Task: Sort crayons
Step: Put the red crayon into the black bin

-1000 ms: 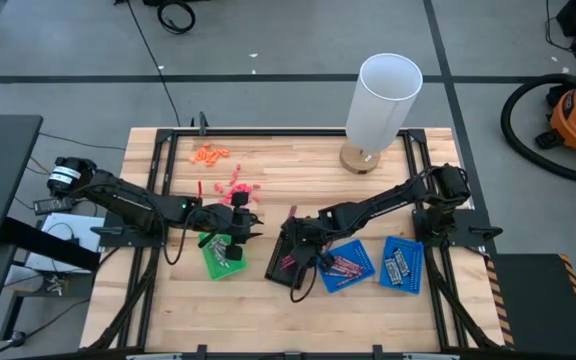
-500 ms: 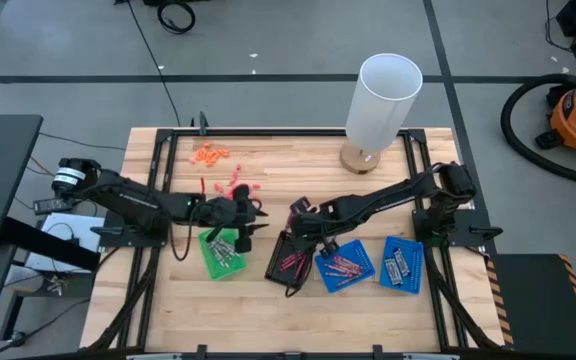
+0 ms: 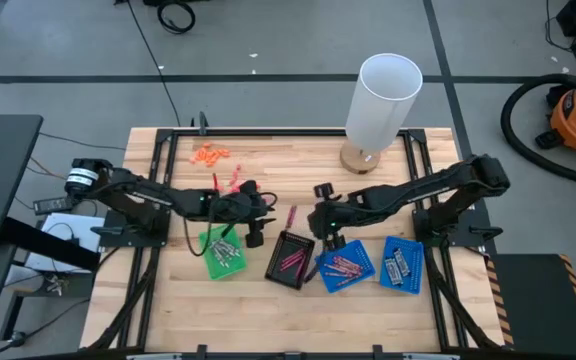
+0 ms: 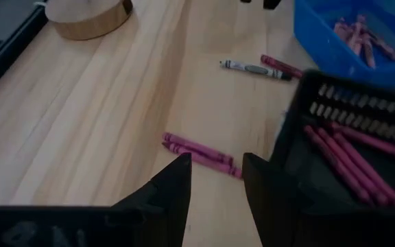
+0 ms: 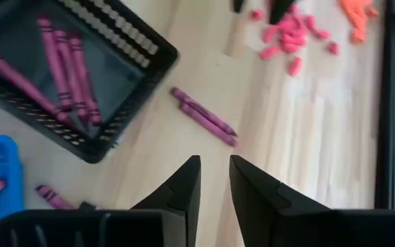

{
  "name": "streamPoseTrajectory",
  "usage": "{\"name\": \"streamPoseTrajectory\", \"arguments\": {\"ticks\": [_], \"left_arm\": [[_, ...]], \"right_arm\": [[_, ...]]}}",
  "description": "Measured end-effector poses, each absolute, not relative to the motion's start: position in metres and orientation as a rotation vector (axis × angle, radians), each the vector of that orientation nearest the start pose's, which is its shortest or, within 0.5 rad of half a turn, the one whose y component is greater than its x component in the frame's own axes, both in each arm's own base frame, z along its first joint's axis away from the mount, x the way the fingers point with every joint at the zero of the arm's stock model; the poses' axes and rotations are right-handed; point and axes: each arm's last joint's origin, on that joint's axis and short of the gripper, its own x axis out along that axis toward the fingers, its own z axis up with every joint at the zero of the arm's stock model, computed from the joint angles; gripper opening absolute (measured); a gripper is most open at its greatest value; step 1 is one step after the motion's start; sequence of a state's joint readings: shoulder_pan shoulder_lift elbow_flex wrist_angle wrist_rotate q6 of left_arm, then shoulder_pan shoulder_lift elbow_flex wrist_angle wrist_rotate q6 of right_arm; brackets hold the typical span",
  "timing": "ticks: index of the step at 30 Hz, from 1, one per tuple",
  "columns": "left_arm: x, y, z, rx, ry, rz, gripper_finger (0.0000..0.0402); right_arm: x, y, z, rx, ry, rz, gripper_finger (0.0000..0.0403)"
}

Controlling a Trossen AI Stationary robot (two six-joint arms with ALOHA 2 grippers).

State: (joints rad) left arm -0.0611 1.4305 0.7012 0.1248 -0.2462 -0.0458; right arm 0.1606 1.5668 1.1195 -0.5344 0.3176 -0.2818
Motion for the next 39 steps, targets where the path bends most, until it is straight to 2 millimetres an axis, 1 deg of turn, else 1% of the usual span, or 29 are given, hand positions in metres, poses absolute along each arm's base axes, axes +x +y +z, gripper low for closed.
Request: {"name": "streamPoseTrajectory", "arguments": {"ticks": [5,7,9,11,14,17,19,21,23,24,27,29,30,33,34,36,39], "left_arm": [[0.300,-0.001,0.187,-0.009,0.631,0.238,0.0141],[0.304,0.003,0.184,-0.036,0.659,0.254,0.0141],[0.311,0.006,0.184,-0.066,0.673,0.258,0.0141],[0.317,0.008,0.184,-0.089,0.712,0.278,0.0141],[0.332,0.012,0.184,-0.120,0.763,0.299,0.0141],[0.347,0.019,0.180,-0.147,0.830,0.294,0.0141],[0.351,0.023,0.175,-0.155,0.893,0.301,0.0141],[0.360,0.028,0.173,-0.173,0.876,0.298,0.0141],[0.362,0.031,0.170,-0.184,0.907,0.300,0.0141],[0.367,0.033,0.170,-0.197,0.889,0.302,0.0141],[0.368,0.038,0.166,-0.228,0.912,0.310,0.0141],[0.374,0.040,0.164,-0.251,0.887,0.303,0.0141],[0.371,0.041,0.162,-0.255,0.913,0.305,0.0141],[0.377,0.042,0.157,-0.266,0.891,0.302,0.0141],[0.374,0.042,0.153,-0.265,0.927,0.306,0.0141],[0.378,0.042,0.148,-0.266,0.910,0.302,0.0141],[0.378,0.041,0.143,-0.264,0.940,0.305,0.0141]], "right_arm": [[0.295,0.043,0.230,-0.448,0.881,-0.135,0.0087],[0.289,0.046,0.226,-0.439,0.848,-0.170,0.0087],[0.284,0.048,0.222,-0.434,0.815,-0.201,0.0087],[0.283,0.049,0.220,-0.416,0.771,-0.229,0.0087],[0.281,0.050,0.209,-0.406,0.748,-0.240,0.0087],[0.282,0.051,0.201,-0.398,0.721,-0.242,0.0087],[0.283,0.052,0.197,-0.396,0.716,-0.242,0.0087],[0.281,0.053,0.195,-0.393,0.711,-0.248,0.0087],[0.281,0.054,0.195,-0.391,0.683,-0.263,0.0087],[0.279,0.055,0.194,-0.396,0.679,-0.268,0.0087],[0.279,0.057,0.192,-0.405,0.647,-0.287,0.0087],[0.279,0.058,0.189,-0.420,0.652,-0.287,0.0087],[0.281,0.058,0.188,-0.418,0.643,-0.287,0.0087],[0.281,0.058,0.187,-0.422,0.641,-0.284,0.0087],[0.283,0.059,0.187,-0.420,0.633,-0.283,0.0087],[0.282,0.059,0.185,-0.433,0.648,-0.279,0.0087],[0.285,0.059,0.185,-0.428,0.628,-0.277,0.0087]]}}
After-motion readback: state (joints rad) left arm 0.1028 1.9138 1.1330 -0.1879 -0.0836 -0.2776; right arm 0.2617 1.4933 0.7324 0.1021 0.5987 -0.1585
